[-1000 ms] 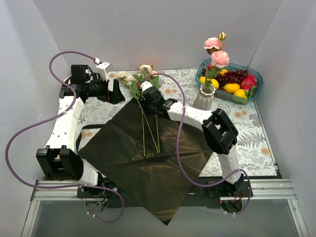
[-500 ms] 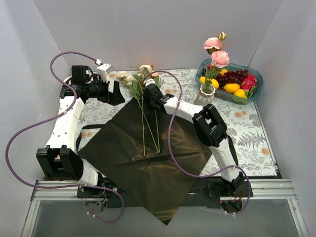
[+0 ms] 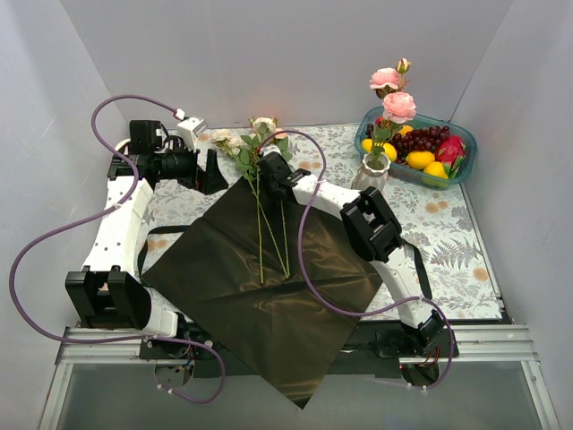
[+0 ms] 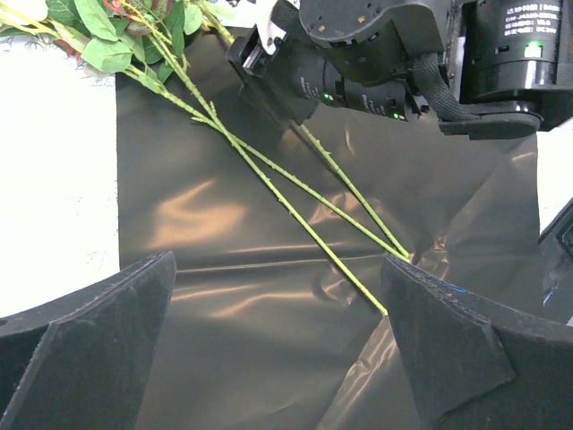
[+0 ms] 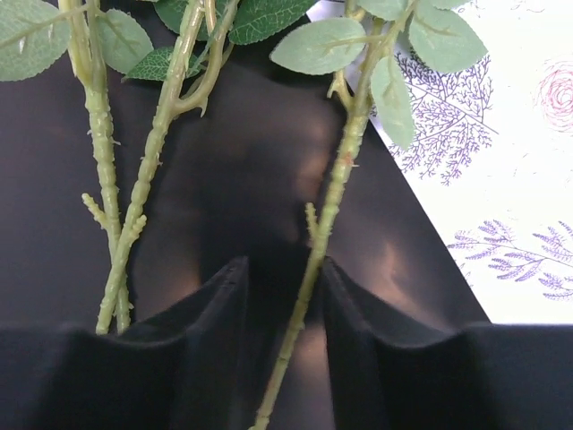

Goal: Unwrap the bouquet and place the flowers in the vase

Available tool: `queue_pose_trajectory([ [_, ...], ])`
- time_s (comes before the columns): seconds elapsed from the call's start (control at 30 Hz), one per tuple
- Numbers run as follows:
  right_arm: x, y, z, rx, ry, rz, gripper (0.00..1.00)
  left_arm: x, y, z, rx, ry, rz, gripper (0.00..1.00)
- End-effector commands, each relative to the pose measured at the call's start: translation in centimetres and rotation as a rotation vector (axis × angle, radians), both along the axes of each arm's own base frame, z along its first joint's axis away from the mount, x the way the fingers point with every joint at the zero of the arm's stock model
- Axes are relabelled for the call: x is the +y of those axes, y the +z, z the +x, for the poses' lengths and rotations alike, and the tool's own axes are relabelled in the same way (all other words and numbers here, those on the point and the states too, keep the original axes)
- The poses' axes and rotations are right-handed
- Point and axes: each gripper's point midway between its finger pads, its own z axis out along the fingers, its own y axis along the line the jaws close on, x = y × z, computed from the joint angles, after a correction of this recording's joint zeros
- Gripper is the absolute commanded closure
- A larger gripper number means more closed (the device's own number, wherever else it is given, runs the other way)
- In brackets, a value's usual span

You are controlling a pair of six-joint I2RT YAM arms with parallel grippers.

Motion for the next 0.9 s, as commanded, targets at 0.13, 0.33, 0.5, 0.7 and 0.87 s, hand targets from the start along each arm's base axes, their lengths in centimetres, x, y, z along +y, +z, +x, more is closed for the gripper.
queue_pose_trajectory([
  [0.13, -1.0, -1.8, -0.6, 0.068, -0.021, 0.002, 0.83, -0.1, 1.6, -1.1, -0.056, -0.023, -0.009, 0.02],
  [0.33, -1.2, 0.0, -0.6, 0.042, -0.03, 0.019, 0.91, 0.0, 1.7, -1.3, -0.063, -0.015, -0.005, 0.02],
  [0.5, -1.4, 5.3, 0.4, -0.059, -0.052, 0.058, 0.99, 1.2, 1.7, -1.2, -0.061, 0.021, 0.006, 0.02],
  [0.7, -2.7, 14.0, 1.9, -0.208, -0.102, 0.067, 0.99, 2.0, 2.4, -1.2, -0.067, 0.027, 0.015, 0.02],
  [0.87, -4.7, 22.6, 2.0, -0.333, -0.143, 0.119, 0.99, 2.8, 2.9, -1.0, -0.052, 0.038, -0.017, 0.02],
])
